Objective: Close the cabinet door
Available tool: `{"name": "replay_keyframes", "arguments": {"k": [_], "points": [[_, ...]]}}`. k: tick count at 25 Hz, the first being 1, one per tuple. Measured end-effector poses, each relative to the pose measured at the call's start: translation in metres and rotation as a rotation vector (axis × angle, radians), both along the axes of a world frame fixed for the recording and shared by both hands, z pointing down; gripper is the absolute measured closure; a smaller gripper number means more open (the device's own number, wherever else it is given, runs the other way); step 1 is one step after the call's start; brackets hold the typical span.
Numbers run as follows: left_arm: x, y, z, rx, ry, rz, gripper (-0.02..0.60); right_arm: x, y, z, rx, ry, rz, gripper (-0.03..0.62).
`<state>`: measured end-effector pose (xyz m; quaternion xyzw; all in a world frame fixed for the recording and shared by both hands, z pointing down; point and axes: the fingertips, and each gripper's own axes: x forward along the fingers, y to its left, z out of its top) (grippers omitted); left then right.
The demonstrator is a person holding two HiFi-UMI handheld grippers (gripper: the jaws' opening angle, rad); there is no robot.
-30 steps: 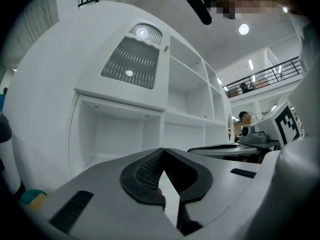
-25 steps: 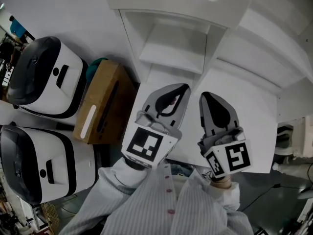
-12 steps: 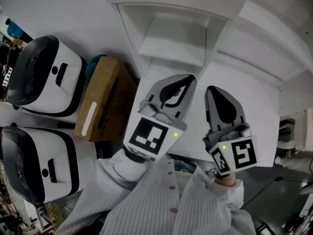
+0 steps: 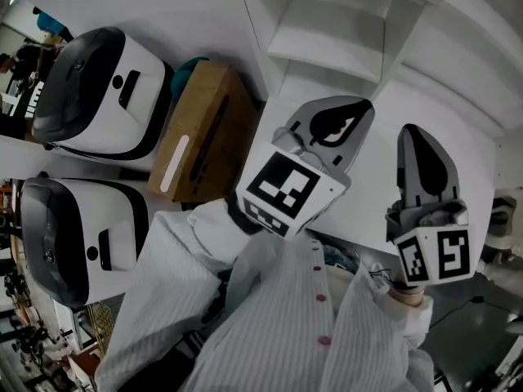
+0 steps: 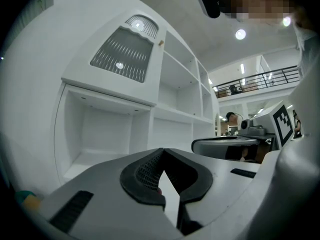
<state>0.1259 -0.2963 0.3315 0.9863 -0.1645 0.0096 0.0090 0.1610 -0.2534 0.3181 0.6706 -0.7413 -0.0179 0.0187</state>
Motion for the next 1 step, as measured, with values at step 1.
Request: {"name": "replay_keyframes", "arguments": {"k": [1], "points": [[0.0009,0.0002,0.0012,-0.001,-0.002,0.006,0.571,0.0021,0.0023,-0.0006,0.005,0.001,0.007,0.579]]}}
